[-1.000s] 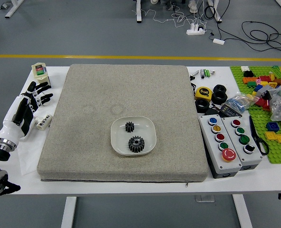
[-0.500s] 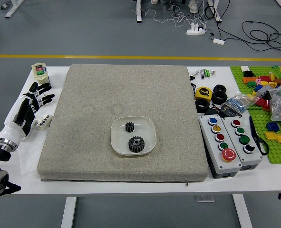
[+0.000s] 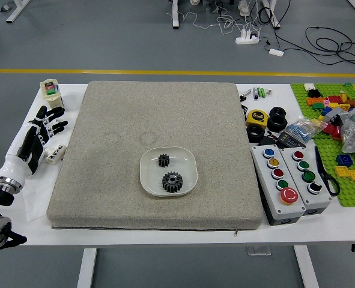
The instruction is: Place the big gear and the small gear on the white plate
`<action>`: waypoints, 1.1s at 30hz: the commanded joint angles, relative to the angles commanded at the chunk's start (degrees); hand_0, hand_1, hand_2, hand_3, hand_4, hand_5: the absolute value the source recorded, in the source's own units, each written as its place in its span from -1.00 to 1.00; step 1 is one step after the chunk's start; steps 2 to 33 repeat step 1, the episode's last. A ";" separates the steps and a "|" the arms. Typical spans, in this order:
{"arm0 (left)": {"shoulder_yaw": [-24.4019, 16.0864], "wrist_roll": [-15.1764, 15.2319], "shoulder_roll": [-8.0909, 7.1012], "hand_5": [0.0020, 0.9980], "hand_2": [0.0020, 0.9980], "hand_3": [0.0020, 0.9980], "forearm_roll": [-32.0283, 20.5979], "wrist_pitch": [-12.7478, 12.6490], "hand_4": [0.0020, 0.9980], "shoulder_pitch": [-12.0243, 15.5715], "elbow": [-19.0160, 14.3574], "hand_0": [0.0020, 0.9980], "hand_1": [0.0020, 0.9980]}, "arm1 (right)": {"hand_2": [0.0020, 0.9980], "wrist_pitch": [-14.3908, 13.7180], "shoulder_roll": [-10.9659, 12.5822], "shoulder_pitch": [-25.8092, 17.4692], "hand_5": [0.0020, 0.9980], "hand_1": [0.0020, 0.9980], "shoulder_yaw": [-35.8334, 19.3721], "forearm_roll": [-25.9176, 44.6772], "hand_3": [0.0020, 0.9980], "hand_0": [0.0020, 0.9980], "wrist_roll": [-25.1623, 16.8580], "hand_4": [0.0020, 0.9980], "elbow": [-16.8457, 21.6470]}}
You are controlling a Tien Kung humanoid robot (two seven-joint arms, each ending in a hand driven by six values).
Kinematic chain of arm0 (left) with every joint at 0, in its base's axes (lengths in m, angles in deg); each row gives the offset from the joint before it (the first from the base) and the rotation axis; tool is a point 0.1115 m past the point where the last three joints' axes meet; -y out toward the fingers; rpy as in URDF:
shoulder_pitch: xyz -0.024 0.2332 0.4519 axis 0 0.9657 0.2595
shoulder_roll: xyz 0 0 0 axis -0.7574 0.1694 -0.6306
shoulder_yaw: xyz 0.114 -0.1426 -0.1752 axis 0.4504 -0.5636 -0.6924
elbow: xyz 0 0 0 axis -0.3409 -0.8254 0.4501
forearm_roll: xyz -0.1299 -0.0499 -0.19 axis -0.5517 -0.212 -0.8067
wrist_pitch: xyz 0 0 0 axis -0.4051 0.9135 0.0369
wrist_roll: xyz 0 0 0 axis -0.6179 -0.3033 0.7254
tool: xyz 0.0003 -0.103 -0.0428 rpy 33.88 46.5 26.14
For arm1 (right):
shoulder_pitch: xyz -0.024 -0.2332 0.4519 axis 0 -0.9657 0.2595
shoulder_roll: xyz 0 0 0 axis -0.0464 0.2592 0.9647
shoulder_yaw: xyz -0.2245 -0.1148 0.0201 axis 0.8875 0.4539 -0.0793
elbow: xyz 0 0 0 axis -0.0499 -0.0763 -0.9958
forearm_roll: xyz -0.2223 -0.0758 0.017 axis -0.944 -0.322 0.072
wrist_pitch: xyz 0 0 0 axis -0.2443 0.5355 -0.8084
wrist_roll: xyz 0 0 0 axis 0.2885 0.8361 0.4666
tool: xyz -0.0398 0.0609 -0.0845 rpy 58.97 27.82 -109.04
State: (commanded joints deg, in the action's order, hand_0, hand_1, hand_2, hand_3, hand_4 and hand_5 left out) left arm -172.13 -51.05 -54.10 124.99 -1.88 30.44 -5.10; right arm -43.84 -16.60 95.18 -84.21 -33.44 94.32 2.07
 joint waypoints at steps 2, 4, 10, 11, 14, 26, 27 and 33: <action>0.02 0.07 0.03 1.00 0.78 0.61 -0.05 -0.22 0.97 0.06 0.00 0.68 0.60 | 0.52 0.00 0.00 -0.04 0.23 0.36 -0.03 -0.05 0.15 0.34 -0.01 0.55 0.00; 0.02 0.07 0.03 1.00 0.78 0.61 -0.05 -0.22 0.97 0.06 0.00 0.68 0.60 | 0.52 0.00 0.00 -0.04 0.23 0.36 -0.03 -0.05 0.15 0.34 -0.01 0.55 0.00; 0.02 0.07 0.03 1.00 0.78 0.61 -0.05 -0.22 0.97 0.06 0.00 0.68 0.60 | 0.52 0.00 0.00 -0.04 0.23 0.36 -0.03 -0.05 0.15 0.34 -0.01 0.55 0.00; 0.02 0.07 0.03 1.00 0.78 0.61 -0.05 -0.22 0.97 0.06 0.00 0.68 0.60 | 0.52 0.00 0.00 -0.04 0.23 0.36 -0.03 -0.05 0.15 0.34 -0.01 0.55 0.00; 0.02 0.07 0.03 1.00 0.78 0.61 -0.05 -0.22 0.97 0.06 0.00 0.68 0.60 | 0.52 0.00 0.00 -0.04 0.23 0.36 -0.03 -0.05 0.15 0.34 -0.01 0.55 0.00; 0.02 0.07 0.03 1.00 0.78 0.61 -0.05 -0.22 0.97 0.06 0.00 0.68 0.60 | 0.52 0.00 0.00 -0.04 0.23 0.36 -0.03 -0.05 0.15 0.34 -0.01 0.55 0.00; 0.02 0.07 0.03 1.00 0.78 0.61 -0.05 -0.22 0.97 0.06 0.00 0.68 0.60 | 0.52 0.00 0.00 -0.04 0.23 0.36 -0.03 -0.05 0.15 0.34 -0.01 0.55 0.00; 0.02 0.07 0.03 1.00 0.78 0.61 -0.05 -0.22 0.97 0.06 0.00 0.68 0.60 | 0.52 0.00 0.00 -0.04 0.23 0.36 -0.03 -0.05 0.15 0.34 -0.01 0.55 0.00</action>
